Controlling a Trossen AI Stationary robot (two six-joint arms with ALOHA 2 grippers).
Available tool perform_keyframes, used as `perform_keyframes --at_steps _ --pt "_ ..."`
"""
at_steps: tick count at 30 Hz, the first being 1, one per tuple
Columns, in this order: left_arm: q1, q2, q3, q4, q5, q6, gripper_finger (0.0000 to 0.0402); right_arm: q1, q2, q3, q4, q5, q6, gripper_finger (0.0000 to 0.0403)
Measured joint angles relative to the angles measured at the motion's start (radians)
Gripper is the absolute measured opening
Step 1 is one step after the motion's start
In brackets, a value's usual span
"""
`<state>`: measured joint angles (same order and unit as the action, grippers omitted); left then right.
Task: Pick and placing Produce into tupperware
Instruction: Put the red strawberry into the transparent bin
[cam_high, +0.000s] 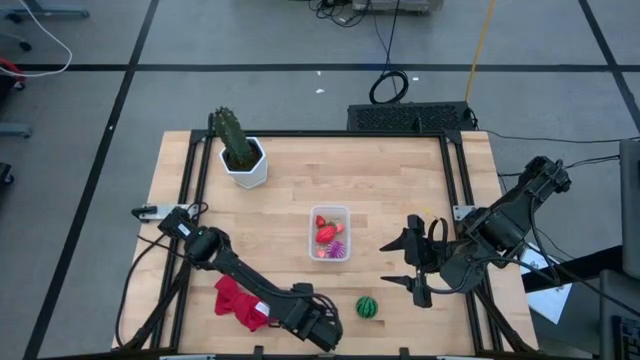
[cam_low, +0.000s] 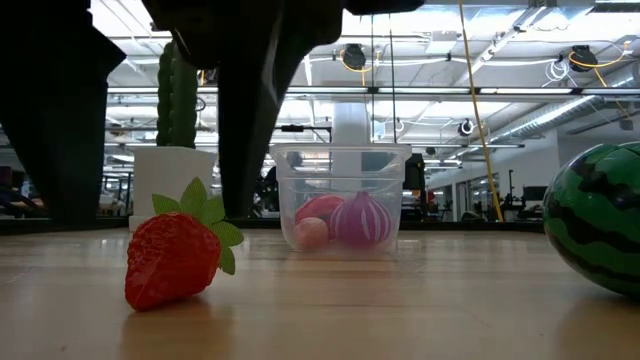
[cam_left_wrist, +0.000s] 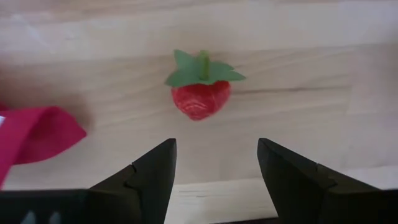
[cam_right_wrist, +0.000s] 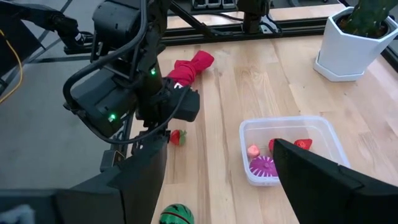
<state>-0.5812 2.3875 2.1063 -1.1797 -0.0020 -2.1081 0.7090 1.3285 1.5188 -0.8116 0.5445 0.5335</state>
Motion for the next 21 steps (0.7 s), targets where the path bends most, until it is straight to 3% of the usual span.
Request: perform_keyframes --at_steps 21 --pt "0.020 0.000 -0.019 -0.042 -0.039 0.036 0.0230 0.000 0.000 0.000 0.000 0.000 0.000 0.0286"
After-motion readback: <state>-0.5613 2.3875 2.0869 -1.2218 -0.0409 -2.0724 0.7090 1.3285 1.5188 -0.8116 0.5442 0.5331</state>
